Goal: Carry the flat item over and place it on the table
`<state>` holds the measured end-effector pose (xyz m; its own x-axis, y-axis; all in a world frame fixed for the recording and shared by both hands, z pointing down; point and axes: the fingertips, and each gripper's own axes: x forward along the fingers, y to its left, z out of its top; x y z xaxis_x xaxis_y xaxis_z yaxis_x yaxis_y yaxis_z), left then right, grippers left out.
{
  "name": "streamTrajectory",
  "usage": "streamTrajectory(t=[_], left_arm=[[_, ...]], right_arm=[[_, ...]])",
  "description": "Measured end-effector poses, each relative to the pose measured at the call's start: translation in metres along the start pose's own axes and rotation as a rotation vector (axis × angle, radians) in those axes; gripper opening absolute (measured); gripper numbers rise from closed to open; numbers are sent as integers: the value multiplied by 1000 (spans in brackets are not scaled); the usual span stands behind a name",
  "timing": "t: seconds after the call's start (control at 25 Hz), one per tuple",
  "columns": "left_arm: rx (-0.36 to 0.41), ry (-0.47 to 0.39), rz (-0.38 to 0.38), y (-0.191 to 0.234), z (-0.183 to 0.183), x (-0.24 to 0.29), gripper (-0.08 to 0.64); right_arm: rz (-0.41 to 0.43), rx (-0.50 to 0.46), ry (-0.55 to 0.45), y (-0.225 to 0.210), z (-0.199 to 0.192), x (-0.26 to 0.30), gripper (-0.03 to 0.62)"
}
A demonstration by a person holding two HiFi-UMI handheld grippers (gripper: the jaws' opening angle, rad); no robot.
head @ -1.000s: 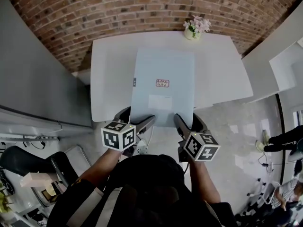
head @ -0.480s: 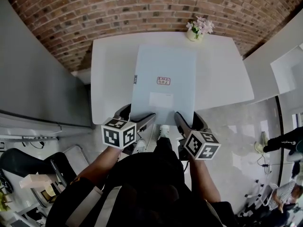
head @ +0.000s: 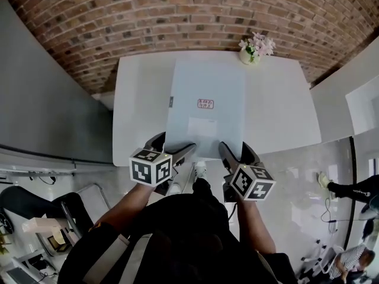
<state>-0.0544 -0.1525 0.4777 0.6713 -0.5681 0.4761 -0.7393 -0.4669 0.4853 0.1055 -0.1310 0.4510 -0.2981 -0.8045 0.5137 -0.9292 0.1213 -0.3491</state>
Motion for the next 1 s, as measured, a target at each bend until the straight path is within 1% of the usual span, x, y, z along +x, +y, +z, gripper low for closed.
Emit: streamTrajectory(t=[0.2, 0.52, 0.8, 1.0], left_arm=[[-20, -2, 11, 3, 19, 31, 469], [-32, -5, 28, 9, 55, 82, 469], [-50, -12, 66, 19, 78, 116, 469], [-75, -6, 95, 30, 86, 139, 469]], right_arm=[[5, -9, 14, -21, 23, 24, 325], [18, -17, 29, -55, 62, 64, 325], [36, -22, 58, -80, 87, 99, 325], [58, -26, 85, -93, 98, 126, 325]])
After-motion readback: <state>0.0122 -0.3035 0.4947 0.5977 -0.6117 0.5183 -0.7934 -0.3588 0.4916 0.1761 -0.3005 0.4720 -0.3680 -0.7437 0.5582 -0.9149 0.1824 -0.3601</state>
